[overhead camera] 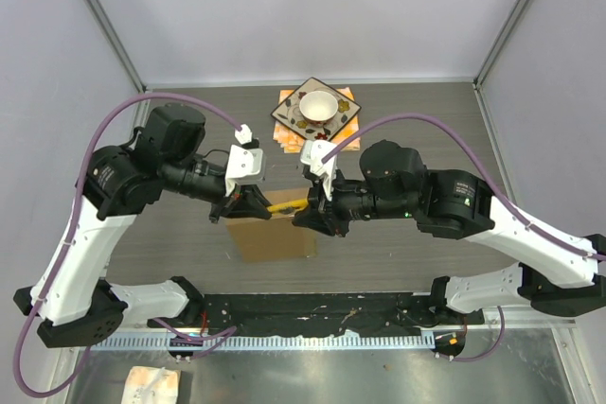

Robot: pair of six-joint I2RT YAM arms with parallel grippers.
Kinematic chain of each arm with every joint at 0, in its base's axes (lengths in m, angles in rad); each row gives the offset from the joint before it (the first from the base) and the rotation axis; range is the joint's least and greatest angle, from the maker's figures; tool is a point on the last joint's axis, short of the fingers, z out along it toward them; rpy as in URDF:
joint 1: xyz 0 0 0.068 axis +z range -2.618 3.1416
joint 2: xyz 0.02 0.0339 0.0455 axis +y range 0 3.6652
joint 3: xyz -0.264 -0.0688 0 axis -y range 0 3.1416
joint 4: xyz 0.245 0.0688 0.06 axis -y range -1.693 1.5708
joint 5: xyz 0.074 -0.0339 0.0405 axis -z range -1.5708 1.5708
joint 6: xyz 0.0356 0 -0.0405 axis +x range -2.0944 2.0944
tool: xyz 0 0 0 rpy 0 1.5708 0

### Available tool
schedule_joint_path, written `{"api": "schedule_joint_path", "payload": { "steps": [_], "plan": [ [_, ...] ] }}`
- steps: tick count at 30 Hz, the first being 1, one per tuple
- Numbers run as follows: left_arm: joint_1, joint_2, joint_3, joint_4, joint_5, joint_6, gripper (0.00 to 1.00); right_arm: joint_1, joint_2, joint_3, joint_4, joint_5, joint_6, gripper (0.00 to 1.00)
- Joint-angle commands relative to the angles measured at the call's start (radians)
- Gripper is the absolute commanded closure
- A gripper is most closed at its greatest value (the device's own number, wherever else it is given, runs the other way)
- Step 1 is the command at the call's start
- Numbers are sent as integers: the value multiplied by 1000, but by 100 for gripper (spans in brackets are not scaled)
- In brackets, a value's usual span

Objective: Unpack the express box
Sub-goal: Adjust the knife.

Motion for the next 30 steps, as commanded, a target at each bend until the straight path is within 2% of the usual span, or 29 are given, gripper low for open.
{"api": "schedule_joint_path", "payload": {
  "steps": [1, 2, 4, 9, 13, 19, 22, 27, 30],
  "plan": [
    [0, -2, -6, -132, 38, 9, 100, -3, -8, 23, 71, 14, -25, 99],
    [0, -1, -8, -132, 44, 13, 100, -4, -11, 17, 101, 25, -36, 98],
    [0, 1, -17, -122, 53, 9, 100, -4, -29, -9, 146, 28, -37, 78],
    [0, 8, -25, -50, 52, -63, 100, -4, -49, -35, 284, -7, -39, 57],
    [2, 18, -2, 1, 55, -102, 100, -7, -52, -60, 374, -30, -25, 54],
    [6, 2, 0, 36, 21, -125, 100, -12, -86, -155, 457, -26, 21, 58],
    [32, -37, -34, 84, 19, -151, 100, -16, -169, -245, 505, 22, 29, 52],
    [68, -79, -89, 208, 41, -249, 100, -29, -295, -331, 559, 109, 49, 34],
    [77, -64, -77, 236, 96, -296, 100, -30, -304, -333, 574, 88, 61, 32]
  ]
}}
